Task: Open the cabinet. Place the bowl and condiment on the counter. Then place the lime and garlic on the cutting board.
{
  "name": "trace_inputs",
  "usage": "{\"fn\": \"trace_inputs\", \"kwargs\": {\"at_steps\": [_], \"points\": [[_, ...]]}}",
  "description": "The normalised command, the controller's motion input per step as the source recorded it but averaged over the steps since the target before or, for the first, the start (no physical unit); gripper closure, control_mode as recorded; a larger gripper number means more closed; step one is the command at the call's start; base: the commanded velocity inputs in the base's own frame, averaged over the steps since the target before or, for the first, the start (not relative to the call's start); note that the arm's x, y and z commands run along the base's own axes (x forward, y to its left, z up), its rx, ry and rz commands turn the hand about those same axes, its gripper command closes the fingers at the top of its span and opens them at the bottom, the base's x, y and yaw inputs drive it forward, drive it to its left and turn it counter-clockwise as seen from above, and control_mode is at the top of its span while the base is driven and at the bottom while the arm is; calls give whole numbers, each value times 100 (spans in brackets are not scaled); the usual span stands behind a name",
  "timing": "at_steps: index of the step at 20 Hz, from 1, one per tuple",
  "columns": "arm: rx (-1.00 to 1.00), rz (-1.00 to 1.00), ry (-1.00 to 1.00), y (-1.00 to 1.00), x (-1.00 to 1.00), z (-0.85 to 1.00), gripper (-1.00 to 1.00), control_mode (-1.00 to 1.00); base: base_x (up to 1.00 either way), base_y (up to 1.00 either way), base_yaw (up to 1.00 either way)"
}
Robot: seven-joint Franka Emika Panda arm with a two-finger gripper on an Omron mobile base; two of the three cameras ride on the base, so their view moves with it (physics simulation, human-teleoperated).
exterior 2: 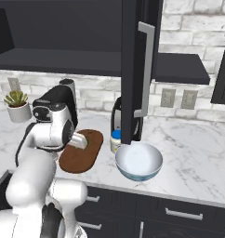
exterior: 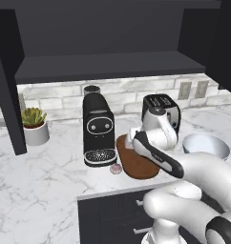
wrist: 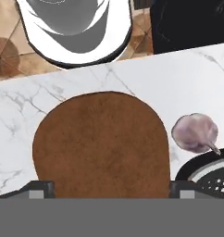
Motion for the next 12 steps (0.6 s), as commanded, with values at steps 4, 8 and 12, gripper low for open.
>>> {"fn": "trace_inputs", "kwargs": {"at_steps": [4,8,12], "points": [[0,21,-2,66,-88,0,-100,-100,0,0,0],[-2,16,0,90,-18,1,-100,-100,0,0,0],[-1,4,1,55,17,-1,-100,-100,0,0,0]]}}
